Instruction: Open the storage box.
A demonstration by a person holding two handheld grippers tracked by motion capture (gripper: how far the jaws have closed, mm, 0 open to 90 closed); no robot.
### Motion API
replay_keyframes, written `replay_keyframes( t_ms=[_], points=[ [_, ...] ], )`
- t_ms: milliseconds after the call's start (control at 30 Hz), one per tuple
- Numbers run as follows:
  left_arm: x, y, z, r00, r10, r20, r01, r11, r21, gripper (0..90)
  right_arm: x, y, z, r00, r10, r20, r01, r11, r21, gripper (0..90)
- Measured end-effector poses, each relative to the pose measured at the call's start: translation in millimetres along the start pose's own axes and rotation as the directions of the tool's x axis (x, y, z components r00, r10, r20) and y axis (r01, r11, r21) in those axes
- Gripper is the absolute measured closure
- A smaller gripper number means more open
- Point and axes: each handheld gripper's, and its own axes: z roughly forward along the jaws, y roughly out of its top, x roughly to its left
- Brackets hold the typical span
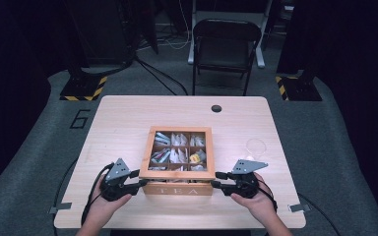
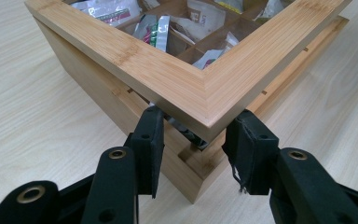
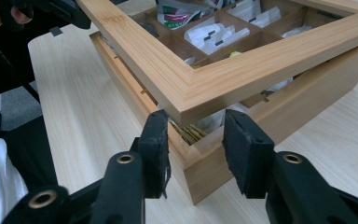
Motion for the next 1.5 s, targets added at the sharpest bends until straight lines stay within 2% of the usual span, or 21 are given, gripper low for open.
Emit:
replay_keyframes(
  t_ms=[100, 233, 400, 467, 667, 767, 1000, 1300, 1500],
  points=[
    [2.0, 5.1, -2.9, 1.0, -0.01, -0.001, 0.01, 0.9999, -0.011, 57.4, -2.1, 2.4, -1.3, 1.0, 0.003, 0.007, -0.003, 1.0, -0.019, 57.8],
    [4.2, 10.1, -5.7, 0.9996, -0.029, 0.006, 0.029, 0.9992, -0.028, 57.5, -5.9, 3.8, -1.2, 0.9998, -0.004, 0.021, 0.004, 1.0, -0.014, 57.2],
    [7.2, 18.9, -7.6, 0.9998, -0.017, -0.005, 0.016, 0.9995, -0.028, 57.9, -9.5, 10.6, -2.2, 0.9993, -0.012, 0.036, 0.012, 1.0, -0.006, 56.2],
    [7.6, 24.2, -8.4, 0.9996, -0.015, -0.024, 0.014, 0.9994, -0.03, 58.5, -9.7, 13.1, -3.2, 0.999, -0.014, 0.042, 0.015, 1.0, -0.018, 56.0],
    [12.7, 33.8, -12.6, 0.9997, -0.018, -0.017, 0.017, 0.9988, -0.046, 60.0, -11.5, 18.2, -3.7, 0.9983, -0.019, 0.054, 0.021, 0.999, -0.024, 55.0],
    [14.5, 41.0, -15.0, 0.9996, -0.018, -0.023, 0.016, 0.9985, -0.052, 60.0, -12.0, 26.2, -3.8, 0.9975, -0.038, 0.06, 0.039, 0.999, -0.028, 53.4],
    [18.9, 48.5, -18.0, 0.9997, -0.022, -0.009, 0.021, 0.9984, -0.052, 60.0, -16.7, 40.7, -5.4, 0.9961, -0.043, 0.077, 0.046, 0.998, -0.039, 50.9],
    [23.0, 58.7, -20.8, 0.9997, -0.023, -0.009, 0.023, 0.9983, -0.054, 59.9, -27.3, 52.1, -5.2, 0.9957, -0.004, 0.093, 0.008, 0.999, -0.047, 49.8],
    [24.5, 61.1, -21.6, 0.9997, -0.022, -0.009, 0.021, 0.9983, -0.055, 59.9, -31.1, 59.0, -4.9, 0.9972, 0.002, 0.074, 0.002, 0.999, -0.052, 47.6]
  ],
)
